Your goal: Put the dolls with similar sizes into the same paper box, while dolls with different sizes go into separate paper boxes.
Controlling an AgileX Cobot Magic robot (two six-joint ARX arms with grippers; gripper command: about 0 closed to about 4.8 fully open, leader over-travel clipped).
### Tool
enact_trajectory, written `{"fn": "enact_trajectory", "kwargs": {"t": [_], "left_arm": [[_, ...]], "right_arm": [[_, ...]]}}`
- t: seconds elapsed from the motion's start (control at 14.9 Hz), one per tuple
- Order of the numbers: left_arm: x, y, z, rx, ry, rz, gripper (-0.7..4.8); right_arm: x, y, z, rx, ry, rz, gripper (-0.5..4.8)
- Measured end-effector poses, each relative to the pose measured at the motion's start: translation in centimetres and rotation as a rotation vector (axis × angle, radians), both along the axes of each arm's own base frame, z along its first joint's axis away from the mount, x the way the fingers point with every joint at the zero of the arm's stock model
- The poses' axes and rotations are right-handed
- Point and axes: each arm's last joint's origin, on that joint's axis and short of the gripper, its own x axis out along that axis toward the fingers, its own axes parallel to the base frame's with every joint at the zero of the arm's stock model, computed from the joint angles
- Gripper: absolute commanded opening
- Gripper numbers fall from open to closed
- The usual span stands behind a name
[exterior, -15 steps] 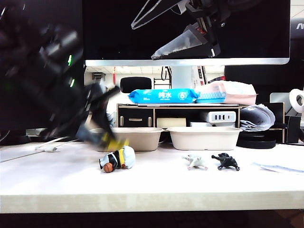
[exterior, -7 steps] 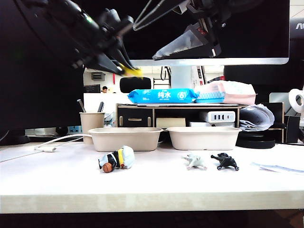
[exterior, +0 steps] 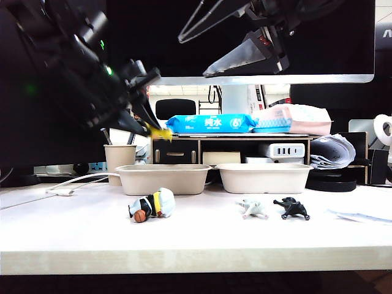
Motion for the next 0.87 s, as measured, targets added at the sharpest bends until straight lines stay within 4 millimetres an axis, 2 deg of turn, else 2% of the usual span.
{"fn": "enact_trajectory", "kwargs": {"t": [0.07, 0.2, 0.27, 0.34, 0.47, 0.74, 0.87], "left_arm": [[0.2, 0.0, -0.9, 0.009, 0.032, 0.001, -0.06], [0.2, 0.1, -0.6, 0.004, 0.012, 0.004, -0.04], [0.3, 0.0, -0.4, 0.001, -0.001, 0.003, 0.30], [0.3, 0.0, -0.4, 0.004, -0.008, -0.002, 1.32], [0.3, 0.0, -0.4, 0.010, -0.014, 0.003, 4.74], [0.4, 0.1, -0.4, 0.029, -0.025, 0.026, 4.79], [0.0, 0.1, 0.3, -0.033, 0.007, 0.019, 4.79]], "right_arm": [[0.1, -0.1, 0.0, 0.001, -0.005, -0.007, 3.06], [0.2, -0.2, 0.0, 0.001, -0.005, -0.010, 3.06], [0.2, -0.2, 0.0, 0.001, -0.006, -0.010, 3.06], [0.2, -0.2, 0.0, 0.002, -0.006, -0.010, 3.06], [0.2, -0.2, 0.0, 0.001, -0.006, -0.010, 3.05], [0.2, -0.2, 0.0, 0.001, -0.006, -0.010, 3.05], [0.2, -0.2, 0.0, 0.001, -0.006, -0.010, 3.06]]}}
